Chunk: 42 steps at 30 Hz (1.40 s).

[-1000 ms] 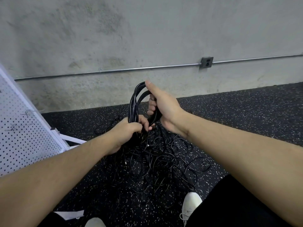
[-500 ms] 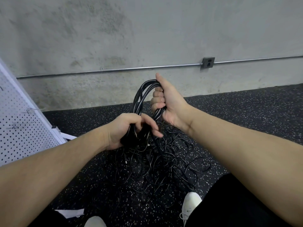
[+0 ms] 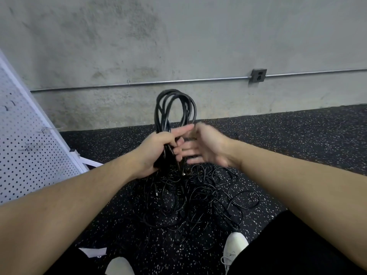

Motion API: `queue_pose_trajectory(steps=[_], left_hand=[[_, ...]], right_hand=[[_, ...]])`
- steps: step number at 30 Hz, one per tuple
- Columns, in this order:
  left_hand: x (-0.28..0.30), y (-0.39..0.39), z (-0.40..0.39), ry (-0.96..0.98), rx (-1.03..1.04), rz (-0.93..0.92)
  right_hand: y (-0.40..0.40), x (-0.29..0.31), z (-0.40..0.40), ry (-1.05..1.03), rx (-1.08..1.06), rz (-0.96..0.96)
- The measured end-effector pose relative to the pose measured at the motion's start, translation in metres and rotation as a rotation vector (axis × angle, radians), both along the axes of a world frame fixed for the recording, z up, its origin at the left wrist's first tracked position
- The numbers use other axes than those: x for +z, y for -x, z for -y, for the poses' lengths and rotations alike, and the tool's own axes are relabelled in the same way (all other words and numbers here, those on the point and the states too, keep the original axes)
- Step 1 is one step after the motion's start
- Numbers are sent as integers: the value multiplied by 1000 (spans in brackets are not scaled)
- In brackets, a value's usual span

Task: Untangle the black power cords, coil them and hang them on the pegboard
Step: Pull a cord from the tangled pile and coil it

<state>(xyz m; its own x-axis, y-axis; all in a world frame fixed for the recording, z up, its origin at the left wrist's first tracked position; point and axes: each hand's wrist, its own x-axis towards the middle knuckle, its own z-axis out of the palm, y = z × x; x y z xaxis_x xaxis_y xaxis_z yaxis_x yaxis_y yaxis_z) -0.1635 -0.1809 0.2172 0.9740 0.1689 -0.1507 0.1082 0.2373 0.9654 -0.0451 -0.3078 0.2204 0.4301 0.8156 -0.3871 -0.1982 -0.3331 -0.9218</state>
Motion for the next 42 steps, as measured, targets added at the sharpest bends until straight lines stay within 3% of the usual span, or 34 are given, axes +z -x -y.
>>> queue_pose_trajectory(steps=[4,7,11,14,19,22,27,31,35,39,42], left_hand=[[5,-6,-7,45,160,66],[5,-7,-15,82,246,97],[3,-6,-32,-62,320,18],[-2,-3,-44,-164,391,-106],[-6,5,-44,-503,389,-247],[-6,7,-40,-531,278,-298],[7,4,-8,-607,101,-280],[10,3,3,-712,-22,-242],[4,4,-4,-786,-97,-249],[1,8,-3,-685,-138,-186],[-2,9,0,-584,-165,-117]], right_hand=[[16,-8,-1,160,463,63],[22,-3,-6,131,412,86],[15,-1,2,310,540,575],[4,2,13,318,568,727],[-8,19,20,25,387,546],[-11,20,18,-164,144,449],[-5,20,8,-217,-158,469],[-4,25,8,-233,-234,446],[-4,30,7,-311,-114,350],[-3,35,10,-394,-72,223],[-9,28,4,-398,-270,353]])
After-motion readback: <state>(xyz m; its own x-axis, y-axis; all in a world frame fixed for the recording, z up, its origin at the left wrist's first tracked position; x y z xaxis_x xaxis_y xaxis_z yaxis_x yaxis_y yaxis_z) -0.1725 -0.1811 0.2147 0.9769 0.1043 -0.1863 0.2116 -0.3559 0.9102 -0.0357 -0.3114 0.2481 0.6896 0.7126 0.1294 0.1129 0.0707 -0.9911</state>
